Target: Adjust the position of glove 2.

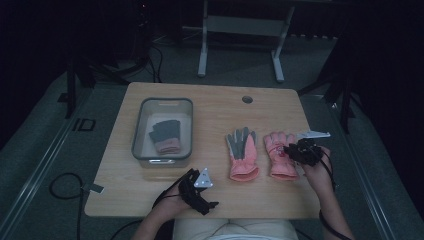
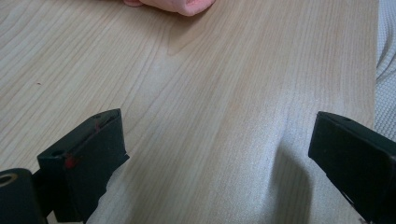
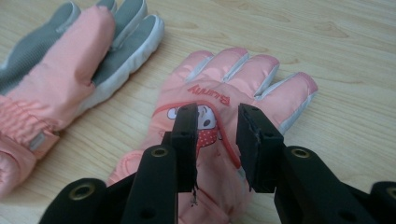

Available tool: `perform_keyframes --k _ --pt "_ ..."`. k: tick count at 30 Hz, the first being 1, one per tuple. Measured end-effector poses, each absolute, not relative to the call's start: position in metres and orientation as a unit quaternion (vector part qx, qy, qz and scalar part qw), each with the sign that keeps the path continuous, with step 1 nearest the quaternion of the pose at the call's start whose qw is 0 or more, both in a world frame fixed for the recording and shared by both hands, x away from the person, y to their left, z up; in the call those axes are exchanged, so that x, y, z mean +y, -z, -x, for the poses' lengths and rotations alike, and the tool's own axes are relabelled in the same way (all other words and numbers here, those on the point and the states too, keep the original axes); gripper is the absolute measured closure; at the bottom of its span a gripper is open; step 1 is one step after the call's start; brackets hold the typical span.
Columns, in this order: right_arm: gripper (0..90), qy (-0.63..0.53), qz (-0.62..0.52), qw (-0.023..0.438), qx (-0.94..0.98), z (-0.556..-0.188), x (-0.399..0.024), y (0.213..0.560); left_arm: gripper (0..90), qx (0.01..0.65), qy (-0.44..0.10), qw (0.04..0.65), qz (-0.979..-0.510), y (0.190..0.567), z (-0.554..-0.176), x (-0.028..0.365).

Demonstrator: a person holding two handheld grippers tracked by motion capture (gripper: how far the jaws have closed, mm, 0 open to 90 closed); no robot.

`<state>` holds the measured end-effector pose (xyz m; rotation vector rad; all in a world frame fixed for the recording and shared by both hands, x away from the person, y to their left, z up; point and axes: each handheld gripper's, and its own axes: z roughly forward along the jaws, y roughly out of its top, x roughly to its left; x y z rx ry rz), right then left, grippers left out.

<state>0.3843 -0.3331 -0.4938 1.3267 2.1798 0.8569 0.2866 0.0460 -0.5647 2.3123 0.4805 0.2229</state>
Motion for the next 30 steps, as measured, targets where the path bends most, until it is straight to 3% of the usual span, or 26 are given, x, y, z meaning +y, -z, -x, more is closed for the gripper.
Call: perform_keyframes --k 3,10,12,16,20,30 --pt "63.8 -0.311 -0.486 0.212 0.789 -0.387 -0.332 0.497 3.3 0.188 -0.087 0.376 -0.903 0.565 -0.286 0.046" --pt "64.9 -0.284 -0.495 0.207 0.795 -0.392 -0.332 0.518 3.3 0.187 -0.085 0.377 -0.903 0.564 -0.286 0.047" --pt "66.9 -0.285 -0.497 0.202 0.795 -0.392 -0.333 0.521 3.3 0.188 -0.084 0.378 -0.903 0.565 -0.286 0.047" --pt "80.0 -0.282 -0.497 0.192 0.798 -0.394 -0.331 0.524 3.3 0.190 -0.083 0.377 -0.903 0.564 -0.286 0.047" --pt "85.3 -0.301 -0.522 0.178 0.778 -0.394 -0.333 0.524 3.3 0.196 -0.082 0.382 -0.900 0.565 -0.287 0.048" --pt "87.3 -0.327 -0.538 0.201 0.751 -0.385 -0.332 0.495 3.3 0.189 -0.085 0.377 -0.903 0.565 -0.287 0.048"
